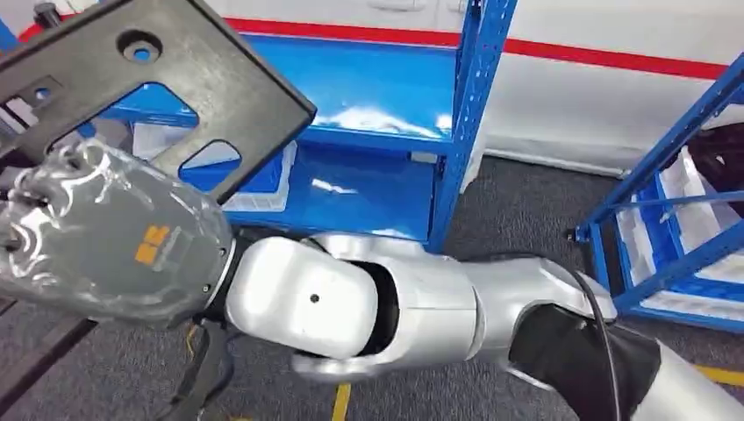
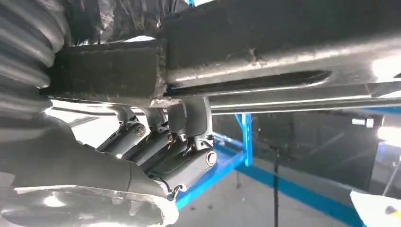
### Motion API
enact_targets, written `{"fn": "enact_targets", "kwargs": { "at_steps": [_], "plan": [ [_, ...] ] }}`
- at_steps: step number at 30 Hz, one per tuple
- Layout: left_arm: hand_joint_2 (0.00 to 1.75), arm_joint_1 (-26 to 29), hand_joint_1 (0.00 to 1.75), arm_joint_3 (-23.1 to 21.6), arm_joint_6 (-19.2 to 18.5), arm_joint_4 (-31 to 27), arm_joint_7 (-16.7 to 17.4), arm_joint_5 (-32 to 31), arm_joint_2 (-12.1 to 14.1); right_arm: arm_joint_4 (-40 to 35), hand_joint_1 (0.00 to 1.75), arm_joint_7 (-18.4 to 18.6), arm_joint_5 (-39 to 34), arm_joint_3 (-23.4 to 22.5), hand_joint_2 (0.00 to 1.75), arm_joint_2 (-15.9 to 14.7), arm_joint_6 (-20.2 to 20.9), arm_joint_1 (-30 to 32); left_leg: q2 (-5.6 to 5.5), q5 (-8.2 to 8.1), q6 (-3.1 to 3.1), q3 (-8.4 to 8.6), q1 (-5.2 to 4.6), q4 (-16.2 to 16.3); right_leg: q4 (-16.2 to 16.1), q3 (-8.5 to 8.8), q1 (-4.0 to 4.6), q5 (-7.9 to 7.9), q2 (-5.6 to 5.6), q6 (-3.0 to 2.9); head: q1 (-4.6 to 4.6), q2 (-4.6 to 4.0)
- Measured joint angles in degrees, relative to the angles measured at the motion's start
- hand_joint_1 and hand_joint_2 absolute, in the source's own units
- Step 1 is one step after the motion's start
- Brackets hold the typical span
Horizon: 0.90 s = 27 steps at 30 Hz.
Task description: Take the parts from the cabinet and place them on the table.
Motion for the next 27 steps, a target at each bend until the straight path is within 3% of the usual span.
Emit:
{"fn": "enact_targets", "kwargs": {
  "at_steps": [2,3,4,6,7,8,12,14,16,17,18,19,20,21,22,23,24,25,27],
  "plan": [
    [1.75,0.1,0.0,0.0,0.0,0.0,0.0,0.0,0.3,0.2,1.75,-0.1,0.2,0.0,1.75,0.0,-0.1,0.5,0.0,-1.83,-0.17,-4.8,0.0,7.6,0.1,0.14,0.21,-0.23,0.02,-0.29,0.0,0.0],
    [1.75,0.1,0.0,0.0,0.0,0.0,0.1,0.0,0.3,0.3,1.75,-0.2,0.4,0.0,1.75,0.0,-0.1,0.7,0.0,-0.63,-0.16,-5.83,0.0,8.1,0.1,0.28,0.23,-0.39,0.13,-0.3,0.0,0.0],
    [1.75,0.1,0.0,0.0,0.0,0.0,0.2,0.0,0.3,0.3,1.75,-0.2,0.5,0.0,1.75,0.0,-0.2,0.8,0.01,1.89,-0.09,-5.34,0.01,5.7,0.2,0.48,0.22,-0.54,0.25,-0.22,0.02,0.0],
    [1.75,0.0,0.0,0.0,0.0,0.0,0.3,-0.1,0.4,0.4,1.75,-0.2,0.7,0.0,1.75,0.2,-0.3,0.8,0.04,8.12,-0.01,-1.56,0.04,-4.0,0.6,0.98,0.04,-1.12,0.51,0.31,0.0,0.0],
    [1.75,0.0,0.0,0.0,0.0,0.0,0.4,-0.1,0.5,0.4,1.75,-0.2,0.9,0.0,1.75,0.2,-0.3,0.9,0.01,8.41,-0.15,-0.32,0.04,-6.9,0.8,1.08,-0.01,-1.43,0.54,0.74,-0.02,-0.02],
    [1.75,-0.1,0.0,0.0,0.0,0.0,0.5,-0.1,0.4,0.5,1.75,-0.3,0.9,0.0,1.75,0.2,-0.4,0.8,-0.2,7.95,-0.06,0.31,-0.45,-7.9,1.3,0.66,0.53,-1.56,0.72,1.1,-0.39,-0.02],
    [1.75,0.0,0.0,-0.1,0.0,0.0,0.6,-0.1,0.5,0.8,1.75,-0.6,1.0,0.0,1.75,0.3,-0.6,0.9,-0.84,7.8,1.53,-0.16,-0.36,-7.7,1.0,0.67,0.48,-1.62,0.28,2.05,-0.07,0.0],
    [1.75,-0.1,0.0,-0.1,0.0,0.0,0.6,-0.1,0.5,1.0,1.75,-0.8,1.0,0.0,1.75,0.3,-0.8,0.9,-1.28,7.89,2.36,0.05,-0.36,-7.8,5.2,-1.15,0.39,-4.51,0.07,2.3,0.0,0.0],
    [1.75,0.0,0.0,-0.1,0.0,0.0,0.7,-0.1,0.6,1.3,1.75,-0.9,1.1,0.0,1.75,0.3,-0.9,1.1,-1.74,7.85,2.7,0.04,-0.53,-7.8,14.4,-5.63,0.55,-8.45,0.08,2.36,0.02,0.0],
    [1.75,0.1,0.0,-0.1,0.0,0.0,0.9,-0.1,0.6,1.4,1.75,-1.0,1.1,0.0,1.75,0.3,-0.9,1.3,-2.11,7.83,2.79,0.04,-0.72,-7.8,18.0,-7.56,0.55,-9.3,0.08,2.29,0.02,0.0],
    [1.75,0.1,0.0,-0.1,0.0,0.0,1.0,-0.1,0.6,1.6,1.75,-1.1,1.2,0.0,1.75,0.3,-1.0,1.5,-2.56,7.8,2.85,0.09,-0.93,-7.8,19.1,-8.4,0.59,-8.84,0.09,2.11,0.0,-0.02],
    [1.75,0.1,0.0,-0.1,0.0,0.0,1.0,-0.1,0.7,1.7,1.75,-1.2,1.2,0.0,1.75,0.3,-1.0,1.6,-3.17,7.79,2.87,0.19,-1.16,-7.8,17.3,-7.81,0.75,-6.95,0.12,1.69,0.02,-0.02],
    [1.75,0.1,0.0,-0.1,0.0,0.0,1.0,-0.1,0.7,1.8,1.75,-1.3,1.3,0.0,1.75,0.3,-1.1,1.6,-3.84,7.76,2.92,0.34,-1.43,-7.8,13.2,-6.02,1.0,-4.18,0.29,1.07,0.0,0.0],
    [1.75,0.0,0.0,-0.1,0.0,0.0,1.0,-0.1,0.7,1.9,1.75,-1.3,1.4,0.0,1.75,0.5,-1.2,1.5,-4.57,7.73,2.93,0.54,-1.64,-7.8,7.6,-3.49,1.2,-1.13,1.06,0.24,0.04,0.0],
    [1.75,0.0,0.0,-0.1,0.0,0.0,1.0,-0.1,0.7,1.9,1.75,-1.3,1.4,0.0,1.75,0.6,-1.3,1.5,-5.03,7.66,2.95,0.58,-1.48,-7.9,2.8,-1.6,1.55,0.62,2.97,-0.77,-0.02,0.0],
    [1.75,0.0,0.0,-0.1,-0.1,0.0,1.0,-0.1,0.1,2.0,1.75,-1.3,1.6,0.0,1.75,0.6,-1.4,1.5,-5.26,7.77,2.8,0.38,-1.65,-8.2,2.5,-0.48,1.18,-0.21,4.37,-1.51,-0.83,-0.02],
    [1.75,-0.2,0.0,-0.1,-0.1,0.0,1.1,-0.1,0.3,2.2,1.75,-1.3,1.6,0.0,1.75,0.7,-1.4,1.3,-5.98,7.92,2.59,0.18,-1.07,-8.2,1.3,-0.4,1.56,0.31,3.91,-1.4,-0.61,0.0],
    [1.75,-0.2,0.0,-0.1,-0.1,0.0,1.1,-0.1,0.3,2.3,1.75,-1.3,1.7,0.0,1.75,0.8,-1.4,1.4,-6.36,8.09,2.29,0.07,-0.78,-8.3,1.1,-0.2,1.92,0.03,3.54,-1.68,-0.48,-0.02],
    [1.75,0.1,0.0,-0.1,-0.1,0.0,1.0,-0.1,0.4,2.4,1.75,-1.4,1.7,0.0,1.75,1.0,-1.5,1.4,-7.49,8.45,1.69,0.15,-0.78,-9.0,0.0,0.43,1.89,0.03,2.4,-1.82,-0.44,-0.02]
  ]
}}
